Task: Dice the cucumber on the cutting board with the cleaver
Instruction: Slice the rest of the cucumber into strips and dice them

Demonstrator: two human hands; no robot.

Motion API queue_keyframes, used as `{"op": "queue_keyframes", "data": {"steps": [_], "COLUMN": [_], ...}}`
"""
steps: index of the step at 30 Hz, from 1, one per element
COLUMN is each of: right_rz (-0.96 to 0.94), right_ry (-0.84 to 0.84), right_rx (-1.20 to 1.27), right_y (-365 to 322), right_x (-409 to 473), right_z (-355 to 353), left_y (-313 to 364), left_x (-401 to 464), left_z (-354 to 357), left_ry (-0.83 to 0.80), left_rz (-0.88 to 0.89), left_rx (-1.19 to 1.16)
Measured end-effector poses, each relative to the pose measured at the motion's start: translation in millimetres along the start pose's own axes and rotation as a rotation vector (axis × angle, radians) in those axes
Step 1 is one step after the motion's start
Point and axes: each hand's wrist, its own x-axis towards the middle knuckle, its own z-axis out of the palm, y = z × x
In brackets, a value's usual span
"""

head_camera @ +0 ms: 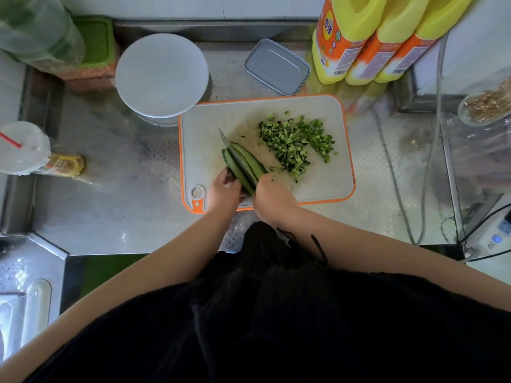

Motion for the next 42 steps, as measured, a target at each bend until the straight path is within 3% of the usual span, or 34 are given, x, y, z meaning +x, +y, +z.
{"op": "queue_keyframes", "data": {"steps": [7, 14, 21, 32, 42], "right_rz": [-0.031, -0.088, -0.122, -0.171, -0.169], "right_ry": [0.038, 0.126, 0.262, 0.191, 0.175], "right_rx": [0.199, 0.055, 0.2, 0.165, 0.173], "right_y": [12.1, 20.2, 22.7, 40.3, 40.5], "right_x": [-10.0, -6.4, -13.3, -33.1, -30.9], "right_z": [3.2, 5.3, -2.5, 4.8, 6.2], "left_y": [-1.5, 0.8, -0.7, 5.4, 6.9], "left_x": [2.9, 8.2, 11.1, 2.0, 2.4], "left_z": [0.9, 4.5, 2.4, 6.5, 7.5], "left_ry": [0.043, 0.087, 0.073, 0.096, 0.077], "left_rz": [-0.042, -0.051, -0.038, 0.016, 0.001], "left_rx": [-0.069, -0.075, -0.035, 0.134, 0.144]}}
